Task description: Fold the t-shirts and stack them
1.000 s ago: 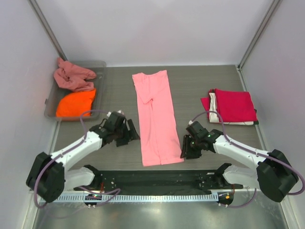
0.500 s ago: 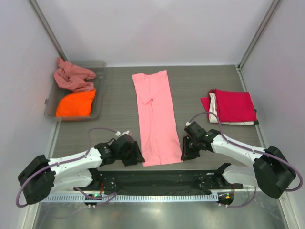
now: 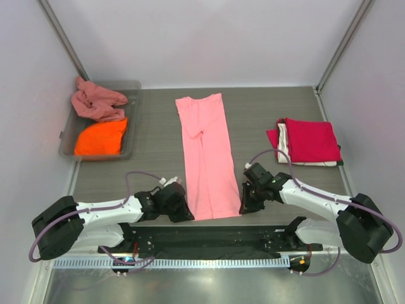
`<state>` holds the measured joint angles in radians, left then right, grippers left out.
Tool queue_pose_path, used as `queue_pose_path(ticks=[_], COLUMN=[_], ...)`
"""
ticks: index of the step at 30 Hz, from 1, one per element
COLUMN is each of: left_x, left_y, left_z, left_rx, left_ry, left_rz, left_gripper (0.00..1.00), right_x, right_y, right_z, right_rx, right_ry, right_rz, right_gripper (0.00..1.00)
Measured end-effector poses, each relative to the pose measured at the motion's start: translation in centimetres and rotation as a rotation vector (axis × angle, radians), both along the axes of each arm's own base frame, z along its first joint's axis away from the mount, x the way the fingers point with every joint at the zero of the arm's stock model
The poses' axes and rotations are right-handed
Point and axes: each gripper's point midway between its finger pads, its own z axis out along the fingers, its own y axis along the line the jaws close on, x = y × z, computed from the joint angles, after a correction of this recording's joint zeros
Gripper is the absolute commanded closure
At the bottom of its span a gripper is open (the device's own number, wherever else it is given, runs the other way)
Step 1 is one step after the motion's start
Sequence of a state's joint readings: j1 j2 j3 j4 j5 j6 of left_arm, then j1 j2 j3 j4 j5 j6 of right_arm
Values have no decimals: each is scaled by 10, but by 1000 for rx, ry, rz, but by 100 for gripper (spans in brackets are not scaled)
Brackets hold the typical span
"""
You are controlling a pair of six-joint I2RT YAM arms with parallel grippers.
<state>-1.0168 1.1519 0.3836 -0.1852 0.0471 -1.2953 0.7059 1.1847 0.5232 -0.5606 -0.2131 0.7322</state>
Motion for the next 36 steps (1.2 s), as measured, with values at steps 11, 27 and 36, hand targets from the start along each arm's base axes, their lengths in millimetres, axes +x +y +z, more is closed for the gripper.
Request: queue_pose_path(ticks=[11, 27, 36], left_x=[13, 214, 270], left_y=[6, 26, 44], left_z=[19, 76, 54], left_rx=[-12, -102, -68], left_ry=[-24, -97, -94], left_rz=[30, 258, 322], left_gripper=[100, 100, 100], right_x=[28, 215, 276], right_y=[15, 32, 35], right_z=[35, 93, 64], right_rx=[56, 55, 15], right_ry=[-117, -326, -306], right_rz=[-16, -181, -202], right_gripper=[99, 99, 99])
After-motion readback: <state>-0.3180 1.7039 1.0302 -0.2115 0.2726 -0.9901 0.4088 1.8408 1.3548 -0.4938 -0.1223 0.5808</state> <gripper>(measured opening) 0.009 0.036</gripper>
